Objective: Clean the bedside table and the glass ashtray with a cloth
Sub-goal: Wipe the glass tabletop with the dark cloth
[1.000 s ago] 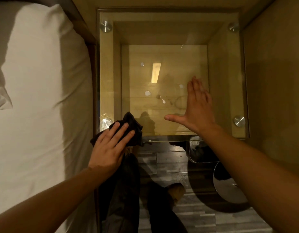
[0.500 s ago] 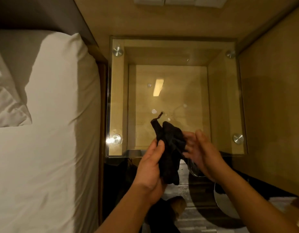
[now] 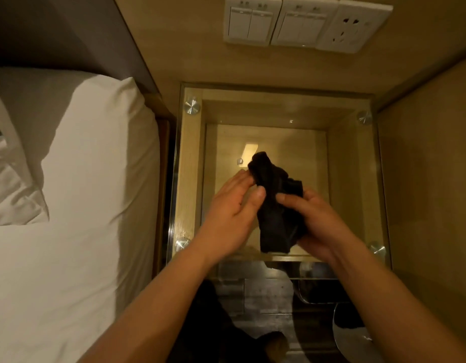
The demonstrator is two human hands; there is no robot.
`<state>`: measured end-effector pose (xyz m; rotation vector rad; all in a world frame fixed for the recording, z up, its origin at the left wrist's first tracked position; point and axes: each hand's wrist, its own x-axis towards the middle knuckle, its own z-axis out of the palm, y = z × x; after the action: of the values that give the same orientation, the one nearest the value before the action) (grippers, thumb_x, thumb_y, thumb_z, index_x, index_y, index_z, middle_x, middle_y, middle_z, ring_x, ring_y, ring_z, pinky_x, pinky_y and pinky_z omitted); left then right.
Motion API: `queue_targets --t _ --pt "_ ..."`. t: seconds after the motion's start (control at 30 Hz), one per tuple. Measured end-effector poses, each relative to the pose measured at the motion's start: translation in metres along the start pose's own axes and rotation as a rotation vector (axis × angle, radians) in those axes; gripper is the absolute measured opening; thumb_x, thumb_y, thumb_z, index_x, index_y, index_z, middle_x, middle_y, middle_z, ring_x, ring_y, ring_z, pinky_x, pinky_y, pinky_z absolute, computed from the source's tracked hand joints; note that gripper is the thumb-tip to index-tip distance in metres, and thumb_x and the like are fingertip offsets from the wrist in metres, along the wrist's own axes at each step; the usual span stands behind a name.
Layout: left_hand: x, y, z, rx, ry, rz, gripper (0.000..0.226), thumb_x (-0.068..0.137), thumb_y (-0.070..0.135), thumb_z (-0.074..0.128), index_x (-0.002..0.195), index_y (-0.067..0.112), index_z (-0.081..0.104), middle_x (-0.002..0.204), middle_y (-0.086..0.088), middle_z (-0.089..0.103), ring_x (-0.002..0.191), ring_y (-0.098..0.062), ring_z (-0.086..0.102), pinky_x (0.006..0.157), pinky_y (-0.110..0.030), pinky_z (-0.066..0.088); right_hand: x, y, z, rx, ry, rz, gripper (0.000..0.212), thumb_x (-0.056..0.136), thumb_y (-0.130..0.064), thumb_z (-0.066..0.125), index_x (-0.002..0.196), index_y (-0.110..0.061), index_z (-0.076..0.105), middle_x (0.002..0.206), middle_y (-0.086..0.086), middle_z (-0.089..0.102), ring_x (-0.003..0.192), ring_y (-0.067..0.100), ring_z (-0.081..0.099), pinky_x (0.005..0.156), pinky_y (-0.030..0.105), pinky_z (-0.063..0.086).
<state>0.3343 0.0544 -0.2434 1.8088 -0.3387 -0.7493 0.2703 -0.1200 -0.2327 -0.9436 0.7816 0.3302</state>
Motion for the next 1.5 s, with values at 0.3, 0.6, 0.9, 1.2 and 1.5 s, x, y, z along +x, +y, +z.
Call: queue_targets --t 0.3,0.6,0.9,1.2,1.5 --pt "0.046 -0.102 -0.063 0.924 0.011 0.124 0.067 0.11 0.052 0.023 0.167 0.021 0.007 0.176 -0.001 -0.004 0.161 -0.016 -0.013 0.13 -0.042 0.0 0.119 -0.127 0.018 -1.094 0.17 -0.542 0.036 0.097 -0.007 0.062 0.13 -0.018 0.061 0.114 -0.003 0.07 0.097 0.006 0.067 0.08 0.021 0.051" --pt "0.055 -0.133 -0.058 1.168 0.0 0.147 0.071 0.109 0.052 0.022 0.167 0.016 0.003 0.176 -0.007 -0.003 0.162 -0.023 -0.007 0.128 -0.051 0.005 0.195 -0.135 0.027 -1.923 -0.085 -0.731 0.052 0.097 -0.05 0.057 0.138 -0.018 0.065 0.137 0.012 0.065 0.126 0.04 0.056 0.1 0.05 0.045" --pt "0.055 -0.131 -0.058 1.163 0.047 0.153 0.07 0.108 0.049 0.029 0.167 0.014 0.016 0.176 -0.009 0.01 0.163 -0.024 0.004 0.129 -0.052 0.012 0.24 -0.141 0.026 -2.155 -0.279 -0.813 0.059 0.105 -0.058 0.024 0.159 -0.038 0.035 0.171 -0.007 0.024 0.156 0.026 0.029 0.119 0.053 0.024" --pt "0.056 -0.134 -0.058 1.164 0.071 0.183 0.07 0.108 0.048 0.029 0.167 0.015 0.014 0.176 -0.008 0.009 0.163 -0.024 0.004 0.13 -0.05 0.009 0.256 -0.121 0.018 -2.193 -0.256 -0.987 0.052 0.108 -0.058 0.022 0.158 -0.044 0.03 0.172 -0.008 0.022 0.158 0.023 0.022 0.117 0.054 0.021" --pt "0.057 -0.135 -0.058 1.195 0.074 0.187 0.07 0.108 0.048 0.026 0.167 0.014 0.011 0.176 -0.007 0.004 0.163 -0.023 -0.002 0.13 -0.048 0.003 0.237 -0.098 0.002 -2.187 -0.297 -1.017 0.053 0.108 -0.054 0.026 0.159 -0.041 0.033 0.172 -0.005 0.025 0.158 0.027 0.023 0.121 0.057 0.021"
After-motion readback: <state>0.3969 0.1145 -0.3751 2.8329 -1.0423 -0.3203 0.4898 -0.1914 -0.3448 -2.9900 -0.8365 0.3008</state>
